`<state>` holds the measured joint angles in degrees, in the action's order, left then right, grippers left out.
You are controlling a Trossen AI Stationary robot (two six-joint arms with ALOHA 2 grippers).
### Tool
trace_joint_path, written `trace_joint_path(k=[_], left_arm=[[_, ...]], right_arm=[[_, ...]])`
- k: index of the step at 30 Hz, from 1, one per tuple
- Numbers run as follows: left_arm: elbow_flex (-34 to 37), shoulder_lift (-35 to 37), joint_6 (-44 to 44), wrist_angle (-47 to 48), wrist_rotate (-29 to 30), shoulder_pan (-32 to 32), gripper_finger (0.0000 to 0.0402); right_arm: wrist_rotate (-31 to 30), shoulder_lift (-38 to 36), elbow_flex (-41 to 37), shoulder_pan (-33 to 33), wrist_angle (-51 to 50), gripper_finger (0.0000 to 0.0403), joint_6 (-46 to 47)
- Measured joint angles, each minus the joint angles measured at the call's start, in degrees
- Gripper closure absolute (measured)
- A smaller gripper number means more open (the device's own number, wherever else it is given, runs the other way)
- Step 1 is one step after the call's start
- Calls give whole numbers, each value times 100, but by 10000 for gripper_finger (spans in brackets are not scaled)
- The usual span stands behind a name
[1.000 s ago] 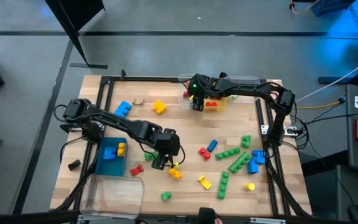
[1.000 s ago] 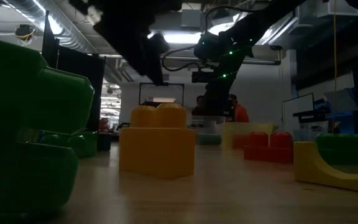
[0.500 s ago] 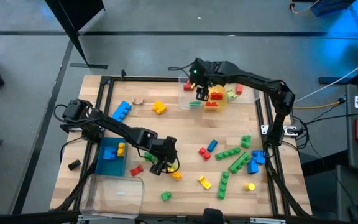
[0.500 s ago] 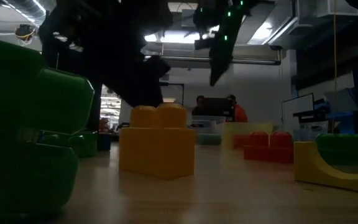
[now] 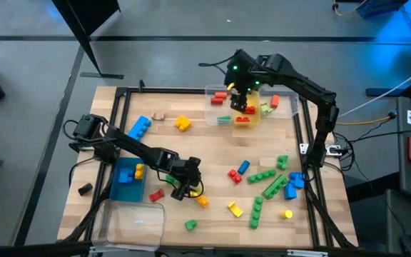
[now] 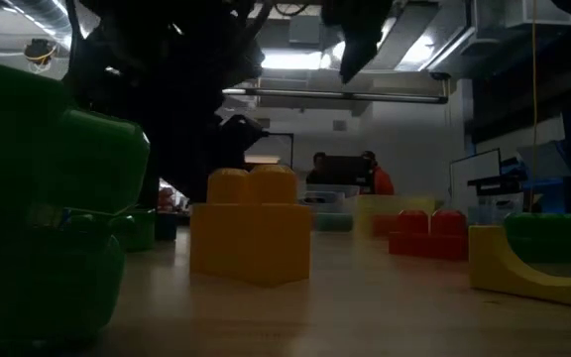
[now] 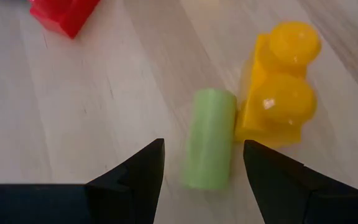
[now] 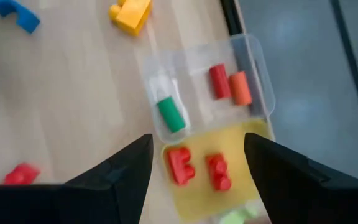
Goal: Sort blocks by size
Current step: Put the light green cylindrical block into the top left transparent bin
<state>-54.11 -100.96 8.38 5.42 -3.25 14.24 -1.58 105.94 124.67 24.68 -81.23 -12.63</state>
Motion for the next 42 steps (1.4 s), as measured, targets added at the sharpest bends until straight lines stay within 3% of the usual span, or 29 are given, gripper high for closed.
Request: trace_joint_path(k=[11,18,22,33,42], left_arm=[[-4,-596,22,-422,20,-7,202],[-11,-609,-46,-467,-32,-167,279],[-67,-593,-45,-428,-37,-355,285],[-769,-434,493,-430,-4,-1175,285],[-1426,-429,1026,-463,13,-2329,282]], right_arm=[[-82,-514,128,-615,-884,150,534],[-57,-816,109,-1432,-875,150,835],[-35,-1005,-212,-1940,-871,150,874],[-896,-2127,-2368,-2715,-634,150,1839],[-566,-3125,-4860,-3331,600,149,2050]])
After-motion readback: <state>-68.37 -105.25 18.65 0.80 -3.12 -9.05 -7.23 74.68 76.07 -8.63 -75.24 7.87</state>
